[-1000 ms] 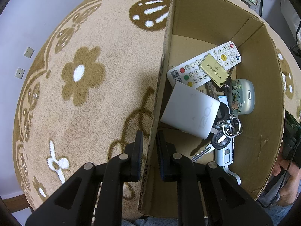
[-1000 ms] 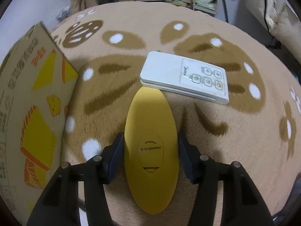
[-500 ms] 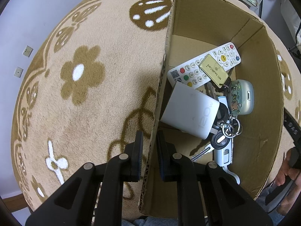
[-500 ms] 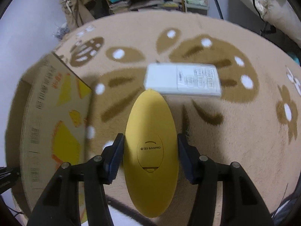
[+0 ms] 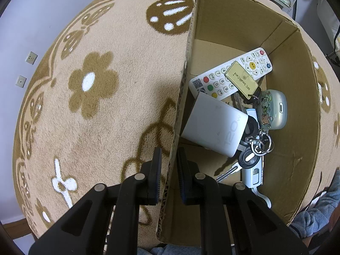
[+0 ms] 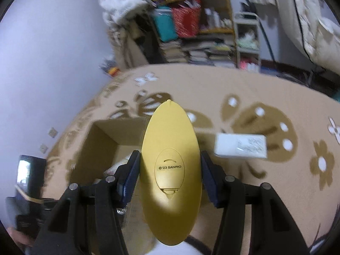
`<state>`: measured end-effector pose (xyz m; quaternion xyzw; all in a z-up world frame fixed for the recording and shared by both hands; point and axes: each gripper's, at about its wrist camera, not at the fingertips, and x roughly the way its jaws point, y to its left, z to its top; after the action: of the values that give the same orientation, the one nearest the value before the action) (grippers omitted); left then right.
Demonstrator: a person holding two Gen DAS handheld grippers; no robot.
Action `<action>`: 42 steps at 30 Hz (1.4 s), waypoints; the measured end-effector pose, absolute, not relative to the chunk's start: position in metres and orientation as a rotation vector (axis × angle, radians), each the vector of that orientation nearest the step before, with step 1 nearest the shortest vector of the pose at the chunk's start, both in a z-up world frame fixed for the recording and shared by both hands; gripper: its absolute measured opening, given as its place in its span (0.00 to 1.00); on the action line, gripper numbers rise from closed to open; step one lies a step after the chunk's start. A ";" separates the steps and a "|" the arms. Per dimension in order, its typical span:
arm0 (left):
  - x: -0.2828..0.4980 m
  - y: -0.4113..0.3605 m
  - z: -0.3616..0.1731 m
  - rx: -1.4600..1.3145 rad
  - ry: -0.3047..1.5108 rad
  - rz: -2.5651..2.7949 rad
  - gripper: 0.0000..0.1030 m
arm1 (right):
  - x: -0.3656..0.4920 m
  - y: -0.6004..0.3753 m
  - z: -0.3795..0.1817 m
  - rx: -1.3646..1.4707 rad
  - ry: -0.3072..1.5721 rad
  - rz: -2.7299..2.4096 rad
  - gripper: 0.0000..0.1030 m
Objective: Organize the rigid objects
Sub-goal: 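Carry the yellow oval case into the box and release it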
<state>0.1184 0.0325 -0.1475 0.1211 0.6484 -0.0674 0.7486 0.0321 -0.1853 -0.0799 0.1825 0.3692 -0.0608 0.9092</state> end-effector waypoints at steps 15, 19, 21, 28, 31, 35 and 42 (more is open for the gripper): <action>0.118 0.030 -0.148 0.266 1.418 -0.140 0.14 | 0.050 -0.125 -0.094 0.336 0.759 0.030 0.58; 0.118 0.030 -0.148 0.264 1.418 -0.139 0.14 | 0.050 -0.126 -0.099 0.358 0.769 0.038 0.58; 0.118 0.030 -0.148 0.266 1.418 -0.139 0.14 | 0.049 -0.127 -0.099 0.366 0.768 0.041 0.58; 0.119 0.029 -0.149 0.272 1.416 -0.138 0.14 | 0.051 -0.127 -0.106 0.377 0.781 0.034 0.58; 0.118 0.029 -0.149 0.273 1.416 -0.139 0.14 | 0.051 -0.127 -0.106 0.378 0.780 0.035 0.58; 0.118 0.030 -0.148 0.267 1.418 -0.140 0.14 | 0.052 -0.126 -0.106 0.376 0.787 0.039 0.58; 0.118 0.030 -0.147 0.270 1.418 -0.140 0.14 | 0.055 -0.120 -0.107 0.350 0.804 0.039 0.58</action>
<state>0.1178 0.0305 -0.1474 0.1237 0.6483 -0.0639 0.7486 0.0547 -0.1205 -0.1070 0.1695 0.3893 0.0187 0.9052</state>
